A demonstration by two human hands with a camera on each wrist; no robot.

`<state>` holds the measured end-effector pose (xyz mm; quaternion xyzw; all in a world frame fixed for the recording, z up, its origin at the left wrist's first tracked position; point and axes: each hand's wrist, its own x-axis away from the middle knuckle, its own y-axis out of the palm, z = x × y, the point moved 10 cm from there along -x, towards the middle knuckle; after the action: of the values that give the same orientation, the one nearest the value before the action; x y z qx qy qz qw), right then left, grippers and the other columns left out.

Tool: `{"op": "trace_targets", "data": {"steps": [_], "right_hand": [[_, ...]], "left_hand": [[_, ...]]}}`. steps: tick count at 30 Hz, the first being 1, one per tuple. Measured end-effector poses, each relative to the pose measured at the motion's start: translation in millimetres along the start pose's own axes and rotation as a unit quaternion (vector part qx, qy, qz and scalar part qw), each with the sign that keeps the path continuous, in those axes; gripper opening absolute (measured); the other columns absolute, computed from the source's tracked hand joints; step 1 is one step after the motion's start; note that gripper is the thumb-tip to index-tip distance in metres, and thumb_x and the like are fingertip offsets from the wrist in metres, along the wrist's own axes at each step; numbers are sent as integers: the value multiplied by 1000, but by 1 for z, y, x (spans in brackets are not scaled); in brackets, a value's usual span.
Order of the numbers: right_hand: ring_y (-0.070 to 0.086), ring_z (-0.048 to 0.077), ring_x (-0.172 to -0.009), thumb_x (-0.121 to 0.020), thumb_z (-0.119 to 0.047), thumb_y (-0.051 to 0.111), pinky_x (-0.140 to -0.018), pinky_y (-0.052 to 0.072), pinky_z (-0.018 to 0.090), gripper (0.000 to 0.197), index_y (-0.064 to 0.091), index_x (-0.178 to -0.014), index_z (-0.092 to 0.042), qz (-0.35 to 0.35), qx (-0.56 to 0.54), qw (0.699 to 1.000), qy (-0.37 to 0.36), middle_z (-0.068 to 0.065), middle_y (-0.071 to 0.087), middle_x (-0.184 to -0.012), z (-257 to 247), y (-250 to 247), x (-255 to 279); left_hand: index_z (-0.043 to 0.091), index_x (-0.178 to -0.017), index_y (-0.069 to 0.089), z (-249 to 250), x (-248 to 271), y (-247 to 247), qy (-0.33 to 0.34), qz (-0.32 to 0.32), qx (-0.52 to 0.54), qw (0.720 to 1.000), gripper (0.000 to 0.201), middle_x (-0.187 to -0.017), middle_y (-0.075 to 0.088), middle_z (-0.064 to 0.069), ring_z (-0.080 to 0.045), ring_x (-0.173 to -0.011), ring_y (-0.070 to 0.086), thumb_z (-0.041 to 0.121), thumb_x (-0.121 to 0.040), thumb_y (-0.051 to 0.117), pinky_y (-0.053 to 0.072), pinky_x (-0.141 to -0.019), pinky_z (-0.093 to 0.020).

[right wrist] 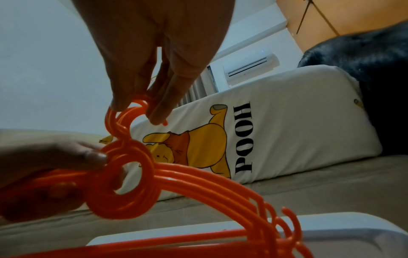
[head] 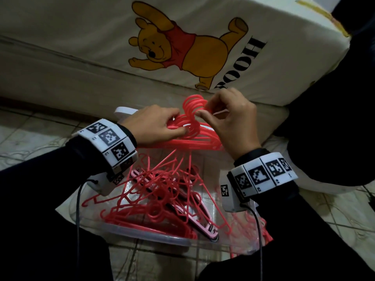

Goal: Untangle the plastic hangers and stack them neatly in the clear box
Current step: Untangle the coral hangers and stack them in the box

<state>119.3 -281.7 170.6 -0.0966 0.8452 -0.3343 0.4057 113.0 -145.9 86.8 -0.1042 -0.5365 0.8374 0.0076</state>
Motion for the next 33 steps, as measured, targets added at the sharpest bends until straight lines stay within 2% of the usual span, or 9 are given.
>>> {"op": "trace_targets", "data": {"steps": [5,9,11,14,19,23,27,30,33], "right_hand": [[51,9,-94,-77,-27,75,-81,40,18,38,56,-106,-13,-50,47,997,19,-4,55,-102,14,11,2],[45,19,-124,-80,-30,71,-104,38,35,65,38,-135,-15,-252,120,956,94,4,49,-134,49,53,27],[49,25,-120,-87,-28,62,-98,40,39,53,39,-134,-15,-304,186,930,85,7,53,-130,55,72,38],[58,32,-103,-97,-17,42,-71,37,36,21,45,-117,-11,-297,254,920,21,10,60,-115,47,84,39],[64,36,-86,-95,-7,37,-58,32,36,17,44,-109,-10,-275,300,913,-20,11,64,-103,38,87,35],[62,35,-90,-97,-15,42,-61,37,36,13,45,-109,-11,-277,225,934,28,11,63,-104,44,96,35],[51,30,-113,-90,-30,59,-92,43,40,47,41,-126,-6,-256,181,939,142,14,52,-122,74,86,39],[51,34,-114,-89,-48,55,-90,42,39,59,42,-122,-1,-249,263,896,257,17,50,-122,109,70,53],[58,35,-108,-92,-53,46,-82,45,38,56,56,-115,-3,-374,292,829,295,18,61,-116,123,95,81]], "left_hand": [[23,-102,58,-3,-1,-3,-4,6,-60,998,45,-82,65,-2,-23,-75,59,62,-89,41,46,-67,-35],[19,-103,59,-5,-1,-4,-16,3,-20,1000,46,-82,65,-5,-23,-73,59,60,-90,42,47,-68,-37],[19,-100,59,-4,-1,-2,-20,-3,8,1000,53,-81,65,-3,-22,-73,59,65,-84,38,46,-68,-37],[24,-95,60,-2,-2,1,-13,-19,33,999,51,-77,64,4,-16,-72,58,70,-81,45,44,-65,-33],[30,-92,58,-10,-2,-15,-13,41,-51,998,43,-80,65,7,-19,-74,60,69,-75,53,39,-64,-29],[30,-101,61,-14,0,-21,-32,69,-139,987,50,-84,67,-1,-28,-83,62,68,-77,40,35,-65,-31],[28,-96,60,-28,1,-27,-70,57,-124,988,39,-88,67,-3,-29,-84,62,62,-82,47,38,-67,-32],[28,-94,61,-44,2,-41,-106,65,-85,989,40,-87,66,-1,-28,-82,61,63,-81,48,44,-71,-35],[29,-94,64,-52,2,-48,-131,69,-39,988,46,-88,66,-1,-29,-85,60,66,-72,46,49,-77,-39]]}}
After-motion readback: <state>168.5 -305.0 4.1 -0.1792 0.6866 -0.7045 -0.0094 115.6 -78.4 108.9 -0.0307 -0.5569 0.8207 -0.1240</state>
